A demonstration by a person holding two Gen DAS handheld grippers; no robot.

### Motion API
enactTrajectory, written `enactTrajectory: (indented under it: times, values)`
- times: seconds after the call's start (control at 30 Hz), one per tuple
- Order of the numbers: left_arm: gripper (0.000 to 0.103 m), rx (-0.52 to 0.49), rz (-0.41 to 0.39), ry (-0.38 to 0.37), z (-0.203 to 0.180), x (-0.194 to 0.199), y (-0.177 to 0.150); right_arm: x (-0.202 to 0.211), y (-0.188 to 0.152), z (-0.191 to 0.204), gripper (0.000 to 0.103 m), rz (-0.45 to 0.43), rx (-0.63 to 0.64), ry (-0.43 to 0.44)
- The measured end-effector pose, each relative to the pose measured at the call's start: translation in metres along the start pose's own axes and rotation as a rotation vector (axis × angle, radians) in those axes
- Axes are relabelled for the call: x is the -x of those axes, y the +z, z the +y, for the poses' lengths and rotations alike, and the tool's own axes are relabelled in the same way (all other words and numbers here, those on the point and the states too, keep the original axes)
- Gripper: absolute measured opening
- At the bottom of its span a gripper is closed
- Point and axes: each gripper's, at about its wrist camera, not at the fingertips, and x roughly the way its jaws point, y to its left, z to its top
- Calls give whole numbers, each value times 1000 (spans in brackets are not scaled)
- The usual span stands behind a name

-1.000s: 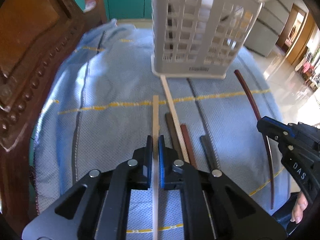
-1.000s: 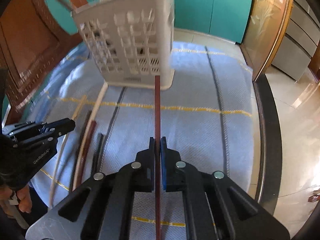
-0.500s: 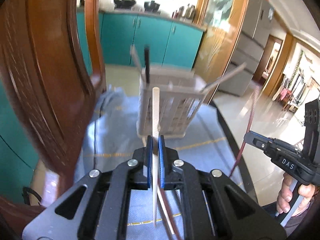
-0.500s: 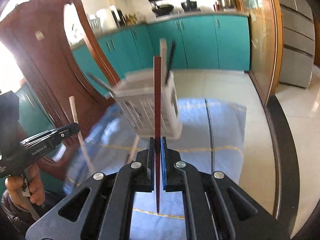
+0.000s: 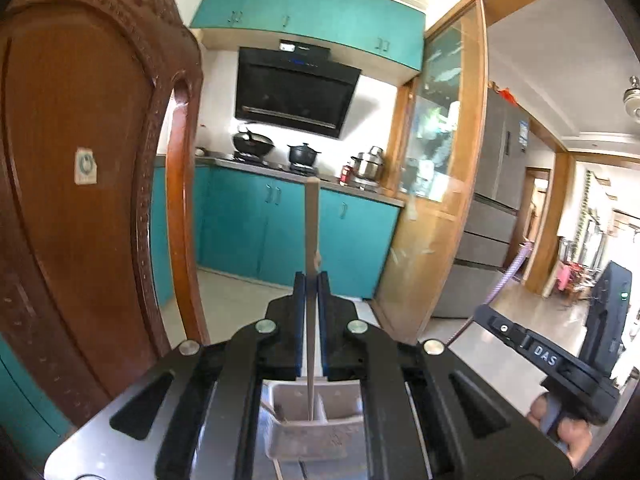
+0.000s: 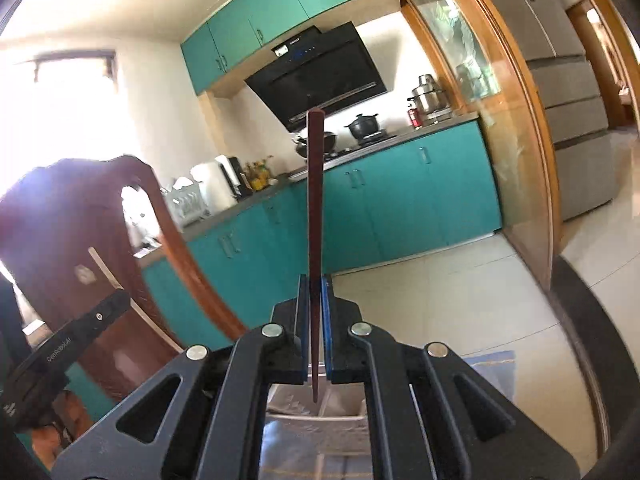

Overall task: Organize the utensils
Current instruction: 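Lift both chopsticks, lower them into the white holder and open both tools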

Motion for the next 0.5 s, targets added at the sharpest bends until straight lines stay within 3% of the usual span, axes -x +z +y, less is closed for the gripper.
enactTrajectory:
  times: [0.2, 0.3, 0.5]
  values:
    - [7, 20, 80, 54, 10, -50, -33, -41, -52, 15, 6, 104, 134, -68]
    - [7, -14, 111, 95, 9, -67, -50, -43, -74, 25, 6, 121, 214, -88]
    - [7, -27, 180, 110, 8, -79, -72, -43, -96, 31, 6, 157, 255, -89]
